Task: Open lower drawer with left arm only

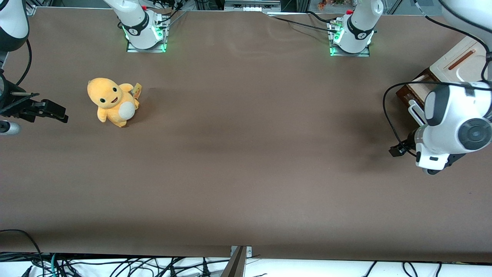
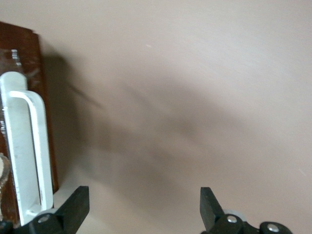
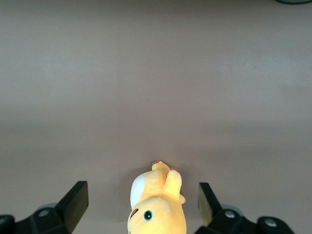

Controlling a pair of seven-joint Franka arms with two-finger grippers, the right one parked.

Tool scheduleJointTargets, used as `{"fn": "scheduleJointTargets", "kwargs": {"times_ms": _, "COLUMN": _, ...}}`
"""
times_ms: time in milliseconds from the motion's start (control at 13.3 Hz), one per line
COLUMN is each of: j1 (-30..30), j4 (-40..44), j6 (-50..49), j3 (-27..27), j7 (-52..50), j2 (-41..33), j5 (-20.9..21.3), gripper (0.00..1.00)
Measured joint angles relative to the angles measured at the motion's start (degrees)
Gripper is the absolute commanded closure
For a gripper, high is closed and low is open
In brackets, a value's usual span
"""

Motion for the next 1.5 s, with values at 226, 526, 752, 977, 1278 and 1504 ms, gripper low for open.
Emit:
{"fn": "scheduleJointTargets", "kwargs": {"times_ms": 226, "j1": 4.9, "j4": 1.8, "j6": -3.6, "j3": 0.3, "j7": 17.9, "j2": -3.2, "j5": -6.2, "gripper": 0.00}}
{"fn": "scheduleJointTargets", "kwargs": {"times_ms": 526, "j1": 4.3, "j4": 2.3, "j6": -6.6, "j3": 7.5, "j7": 38.3, "j2": -7.1, "j5": -7.2, "gripper": 0.00}}
{"fn": "scheduleJointTargets", "kwargs": {"times_ms": 752, "j1": 0.0, "j4": 2.6, "j6": -6.7, "j3": 9.8, "j7": 40.6, "j2": -10.8, "j5": -7.2, "gripper": 0.00}}
{"fn": "scheduleJointTargets", "kwargs": {"times_ms": 977, "j1": -3.6, "j4": 2.6, "j6": -6.9, "j3": 9.8, "j7": 40.6, "j2": -14.6, "j5": -7.2, "gripper": 0.00}}
{"fn": "scheduleJointTargets", "kwargs": {"times_ms": 1278, "j1": -6.6, "j4": 2.4, "j6": -7.8, "j3": 8.7, "j7": 40.6, "j2": -19.5, "j5": -7.2, "gripper": 0.00}}
{"fn": "scheduleJointTargets", "kwargs": {"times_ms": 1504, "j1": -6.8, "j4": 1.8, "j6": -10.3, "j3": 6.3, "j7": 40.3, "j2": -20.9, "j5": -7.2, "gripper": 0.00}}
